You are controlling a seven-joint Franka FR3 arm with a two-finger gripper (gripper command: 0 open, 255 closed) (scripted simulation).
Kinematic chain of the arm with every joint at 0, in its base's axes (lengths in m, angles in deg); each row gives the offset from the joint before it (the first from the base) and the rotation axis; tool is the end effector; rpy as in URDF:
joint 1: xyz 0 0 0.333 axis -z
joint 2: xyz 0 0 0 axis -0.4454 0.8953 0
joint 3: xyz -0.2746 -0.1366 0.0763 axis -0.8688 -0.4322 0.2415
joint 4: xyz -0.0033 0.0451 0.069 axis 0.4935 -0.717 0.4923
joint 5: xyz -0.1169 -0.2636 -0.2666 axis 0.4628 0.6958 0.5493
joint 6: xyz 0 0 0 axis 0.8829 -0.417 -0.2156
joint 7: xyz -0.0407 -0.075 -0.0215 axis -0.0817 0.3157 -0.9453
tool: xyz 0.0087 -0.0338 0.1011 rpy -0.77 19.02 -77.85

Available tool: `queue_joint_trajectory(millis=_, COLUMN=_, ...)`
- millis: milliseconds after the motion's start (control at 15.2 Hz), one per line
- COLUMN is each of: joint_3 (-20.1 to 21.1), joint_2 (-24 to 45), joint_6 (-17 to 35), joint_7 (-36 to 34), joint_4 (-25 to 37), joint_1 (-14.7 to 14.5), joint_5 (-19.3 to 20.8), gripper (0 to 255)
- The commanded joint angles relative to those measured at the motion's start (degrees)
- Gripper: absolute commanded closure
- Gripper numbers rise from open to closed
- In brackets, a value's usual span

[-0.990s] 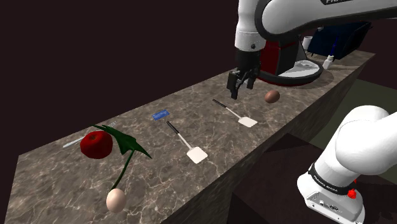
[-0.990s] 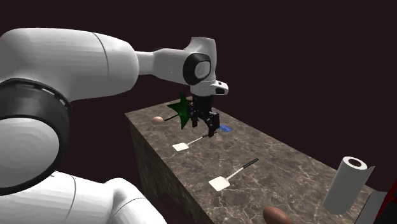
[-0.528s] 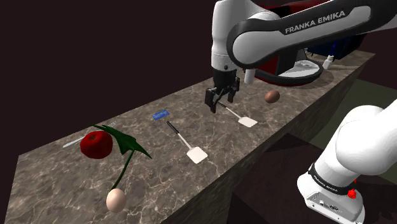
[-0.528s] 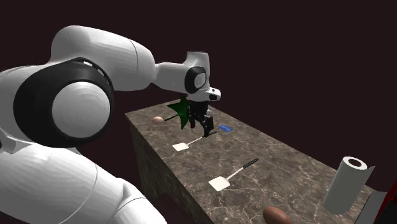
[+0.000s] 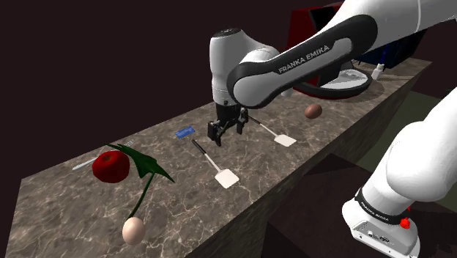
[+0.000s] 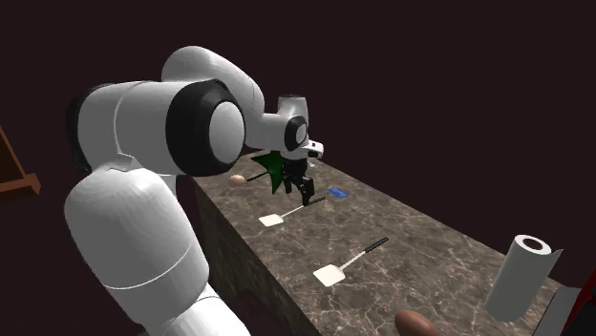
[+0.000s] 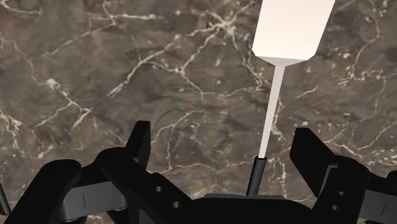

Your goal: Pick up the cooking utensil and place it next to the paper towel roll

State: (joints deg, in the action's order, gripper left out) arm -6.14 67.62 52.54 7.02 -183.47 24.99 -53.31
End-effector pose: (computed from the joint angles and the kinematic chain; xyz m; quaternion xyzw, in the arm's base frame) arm 0.4517 0.2244 0.4294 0.9975 -0.0670 0.0240 0.0021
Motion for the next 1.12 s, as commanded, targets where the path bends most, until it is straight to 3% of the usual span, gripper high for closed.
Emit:
queue_joint_trajectory(millis=0, joint_3=1.32, joint_2=4.60, joint_6=2.00, joint_7=-3.38, joint_4=2.50, joint_1=-0.07, joint_5=2.38, gripper=0)
queue_joint_trajectory(millis=330, joint_3=2.69, joint_2=16.47, joint_6=5.18, joint_7=-11.88, joint_4=10.14, joint_1=-1.85, joint_5=9.93, gripper=0)
queue_joint_trajectory(millis=1056, joint_3=1.87, joint_2=20.35, joint_6=10.17, joint_7=-13.77, joint_4=8.50, joint_1=-2.48, joint_5=12.69, gripper=0)
